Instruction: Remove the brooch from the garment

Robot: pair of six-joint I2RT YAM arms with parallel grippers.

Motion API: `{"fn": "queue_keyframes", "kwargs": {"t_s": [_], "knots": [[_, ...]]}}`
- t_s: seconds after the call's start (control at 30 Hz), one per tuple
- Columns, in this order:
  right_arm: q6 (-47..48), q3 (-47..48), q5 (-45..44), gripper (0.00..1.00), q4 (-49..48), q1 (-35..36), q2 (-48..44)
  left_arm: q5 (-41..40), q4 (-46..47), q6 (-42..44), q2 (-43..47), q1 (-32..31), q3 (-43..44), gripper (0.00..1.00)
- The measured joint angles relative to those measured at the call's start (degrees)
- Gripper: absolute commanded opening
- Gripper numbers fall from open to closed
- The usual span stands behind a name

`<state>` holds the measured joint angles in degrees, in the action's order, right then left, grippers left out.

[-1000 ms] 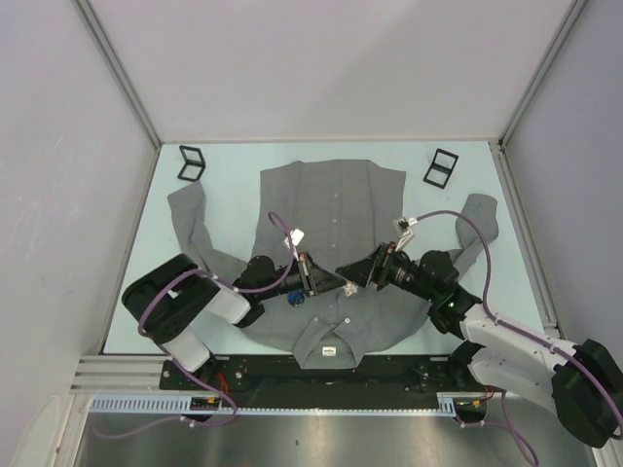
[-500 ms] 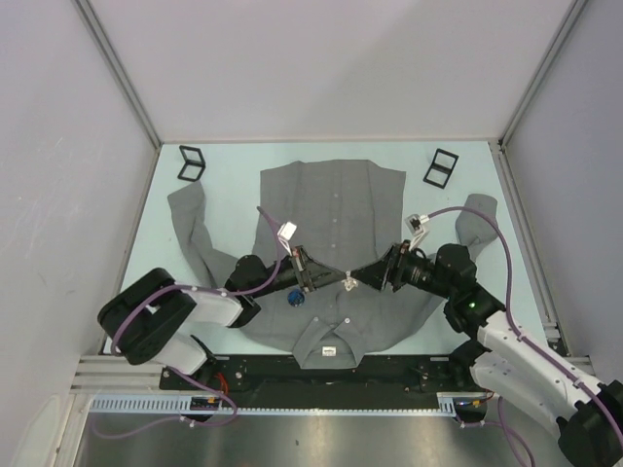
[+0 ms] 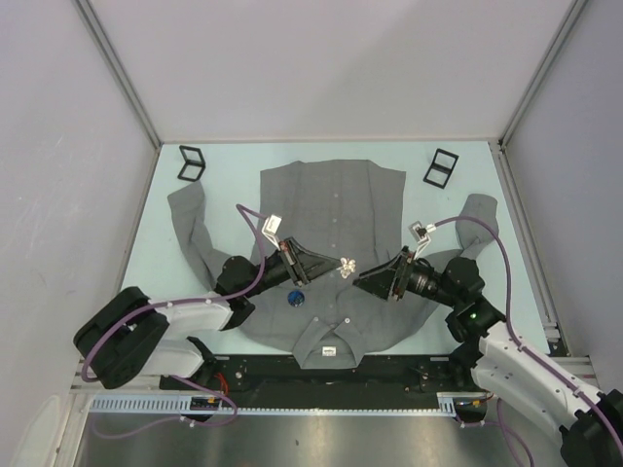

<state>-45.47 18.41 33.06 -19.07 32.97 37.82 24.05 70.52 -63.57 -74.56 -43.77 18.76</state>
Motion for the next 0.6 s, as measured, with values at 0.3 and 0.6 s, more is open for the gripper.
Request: {"fn": "queue_keyframes", "kwargs": {"t_s": [0.3,0.6], "knots": [[-2.8,-0.1,-0.1,0.53,-10.1,2.5,5.2,-1.0,-1.3,0.0,2.6,0.0,0.0,0.01],[-4.1,-0.1,-1.8,0.49,-15.3,3.8,7.4,-1.3,-1.5,0.0,3.8,0.0,0.0,0.01]]}}
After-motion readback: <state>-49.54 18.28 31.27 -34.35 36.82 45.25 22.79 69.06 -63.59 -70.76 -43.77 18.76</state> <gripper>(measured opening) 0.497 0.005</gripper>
